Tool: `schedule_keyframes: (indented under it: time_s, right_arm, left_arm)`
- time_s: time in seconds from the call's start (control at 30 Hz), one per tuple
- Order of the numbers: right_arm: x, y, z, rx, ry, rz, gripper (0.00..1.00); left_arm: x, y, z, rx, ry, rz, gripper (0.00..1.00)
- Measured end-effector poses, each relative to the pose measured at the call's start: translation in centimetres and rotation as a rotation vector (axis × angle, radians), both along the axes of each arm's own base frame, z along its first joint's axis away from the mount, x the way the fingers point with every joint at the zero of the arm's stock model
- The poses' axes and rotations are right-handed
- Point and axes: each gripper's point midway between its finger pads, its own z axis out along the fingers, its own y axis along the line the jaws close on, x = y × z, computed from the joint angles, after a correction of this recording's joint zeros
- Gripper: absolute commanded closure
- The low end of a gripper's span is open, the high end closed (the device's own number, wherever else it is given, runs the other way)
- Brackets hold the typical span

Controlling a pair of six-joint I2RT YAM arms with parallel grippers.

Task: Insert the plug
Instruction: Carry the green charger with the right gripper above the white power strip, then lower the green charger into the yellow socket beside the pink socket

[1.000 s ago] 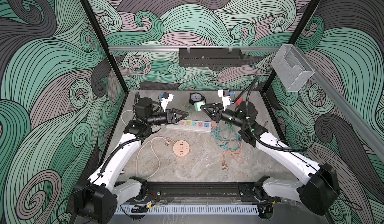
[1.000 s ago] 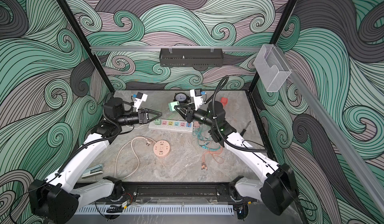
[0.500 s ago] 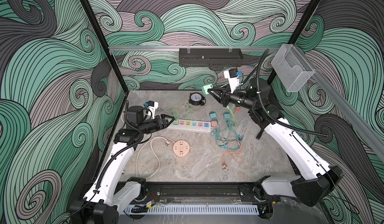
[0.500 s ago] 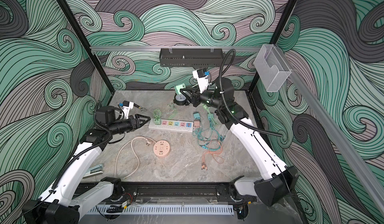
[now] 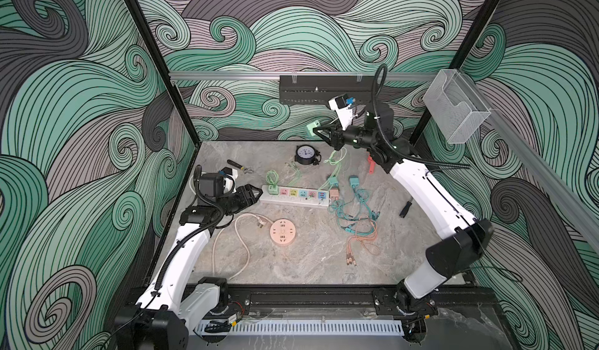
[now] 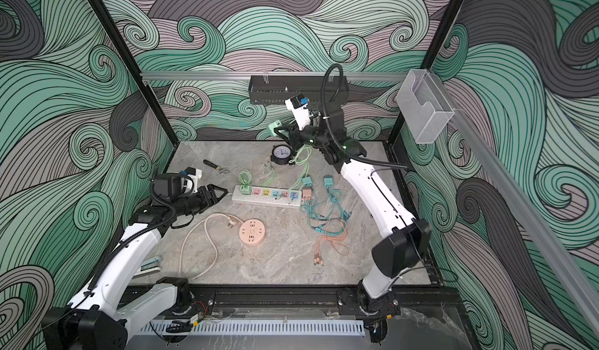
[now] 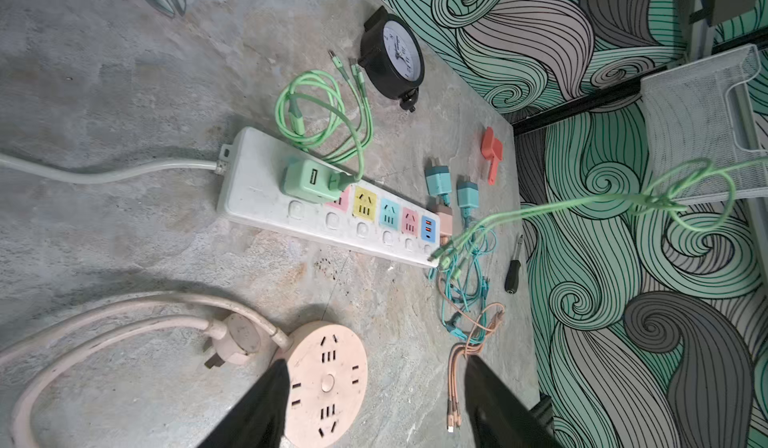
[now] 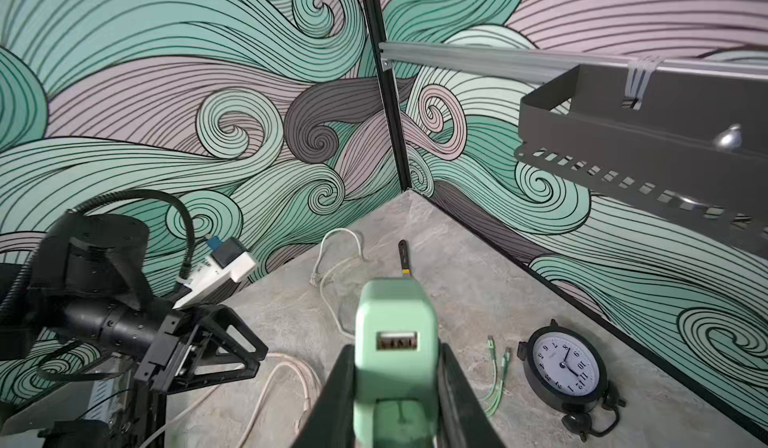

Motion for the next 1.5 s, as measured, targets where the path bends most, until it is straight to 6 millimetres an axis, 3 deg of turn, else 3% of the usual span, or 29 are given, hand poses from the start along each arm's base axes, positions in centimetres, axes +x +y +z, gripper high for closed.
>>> schedule_keyframes:
  time_s: [0.2, 0.47, 0.67, 1.0, 1.17, 1.5]
  right_arm:
    - [4.3, 2.0, -4.4, -0.045, 0.073, 0.022, 0.91]
    - [6.5, 3.6, -8.1, -0.115, 0.1, 0.074, 0.92]
    - [5.6, 4.3, -12.9, -0.242, 0.139, 0.135, 0.92]
    - [2.2, 6.1, -21.1, -0.494, 0.168, 0.275, 0.94]
    - [0.6, 5.8, -23.8, -0.567, 0.182, 0.33, 0.93]
    - [-0.8, 5.1, -27.2, -0.676, 0.168, 0.385, 0.92]
  left_arm:
    - [0.1, 0.9, -1.1, 0.025, 0.017, 0.039, 0.26]
    - [0.8, 1.3, -3.0, 0.035, 0.057, 0.055, 0.27]
    - [2.1, 1.6, -5.3, 0.038, 0.12, 0.073, 0.29]
    - [4.7, 1.3, -9.9, 0.027, 0.25, 0.055, 0.37]
    - [5.9, 1.3, -11.4, 0.029, 0.283, 0.055, 0.4]
    - [8.9, 1.2, -12.3, 0.039, 0.267, 0.039, 0.48]
